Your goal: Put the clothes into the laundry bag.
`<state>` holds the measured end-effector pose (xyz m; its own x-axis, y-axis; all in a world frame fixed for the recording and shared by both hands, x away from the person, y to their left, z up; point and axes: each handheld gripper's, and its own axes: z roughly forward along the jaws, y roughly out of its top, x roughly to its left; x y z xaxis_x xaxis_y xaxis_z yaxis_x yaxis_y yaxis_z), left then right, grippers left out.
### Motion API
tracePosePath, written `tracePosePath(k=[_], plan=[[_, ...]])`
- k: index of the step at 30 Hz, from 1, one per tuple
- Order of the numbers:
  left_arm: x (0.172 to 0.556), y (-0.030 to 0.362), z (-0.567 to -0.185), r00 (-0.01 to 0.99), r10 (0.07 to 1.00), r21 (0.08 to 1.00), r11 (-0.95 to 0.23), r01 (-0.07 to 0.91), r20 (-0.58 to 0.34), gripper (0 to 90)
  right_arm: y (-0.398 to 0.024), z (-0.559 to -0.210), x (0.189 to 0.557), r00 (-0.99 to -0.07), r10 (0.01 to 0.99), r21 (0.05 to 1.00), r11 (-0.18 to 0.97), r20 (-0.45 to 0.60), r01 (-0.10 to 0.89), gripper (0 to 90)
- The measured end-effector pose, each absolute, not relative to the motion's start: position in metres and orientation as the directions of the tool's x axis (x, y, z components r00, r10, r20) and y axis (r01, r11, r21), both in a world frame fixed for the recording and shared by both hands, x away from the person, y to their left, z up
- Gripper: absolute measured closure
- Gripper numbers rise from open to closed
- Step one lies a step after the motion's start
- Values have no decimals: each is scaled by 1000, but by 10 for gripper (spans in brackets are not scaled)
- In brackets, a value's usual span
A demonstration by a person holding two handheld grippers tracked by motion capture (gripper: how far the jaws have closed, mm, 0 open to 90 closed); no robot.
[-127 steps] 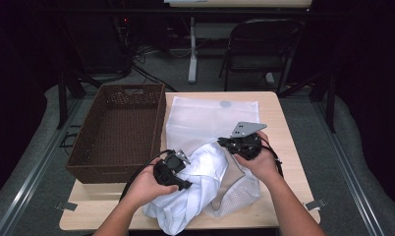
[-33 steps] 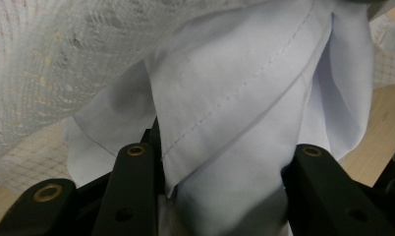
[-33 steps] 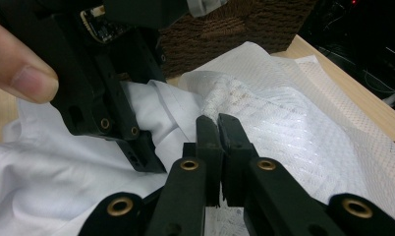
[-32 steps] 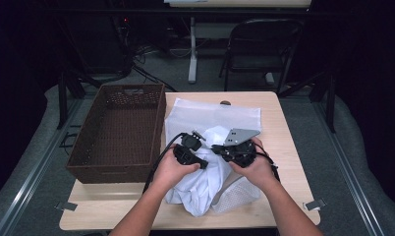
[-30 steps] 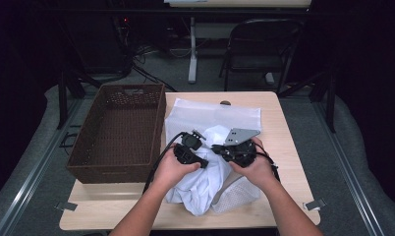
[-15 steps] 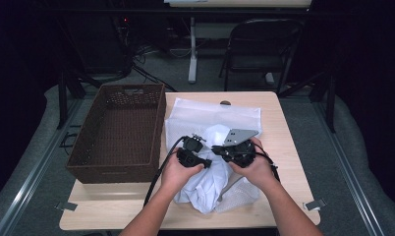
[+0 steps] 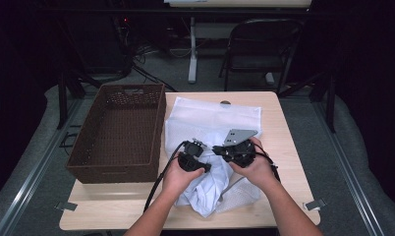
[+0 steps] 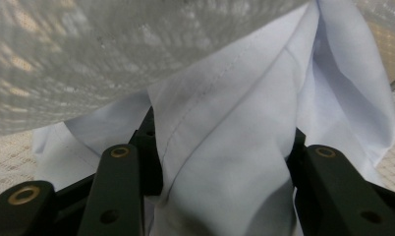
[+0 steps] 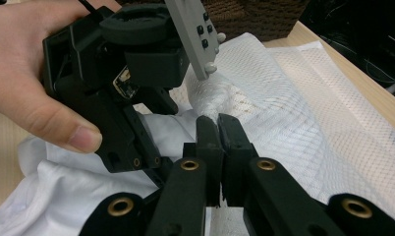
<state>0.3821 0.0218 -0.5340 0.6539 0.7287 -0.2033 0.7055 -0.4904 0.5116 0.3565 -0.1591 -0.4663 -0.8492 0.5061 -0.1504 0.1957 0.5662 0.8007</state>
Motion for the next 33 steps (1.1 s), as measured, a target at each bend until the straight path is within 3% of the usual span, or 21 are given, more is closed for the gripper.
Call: tracePosePath(k=[13, 33], plan=[[375, 28, -535, 656, 727, 528, -483, 699, -202, 377, -160, -469, 357, -848, 510, 796, 570, -146, 205, 886], [349, 58, -496, 708, 680, 607, -484, 630, -192, 329, -160, -468, 356, -848, 508, 800, 567, -152, 197, 886]])
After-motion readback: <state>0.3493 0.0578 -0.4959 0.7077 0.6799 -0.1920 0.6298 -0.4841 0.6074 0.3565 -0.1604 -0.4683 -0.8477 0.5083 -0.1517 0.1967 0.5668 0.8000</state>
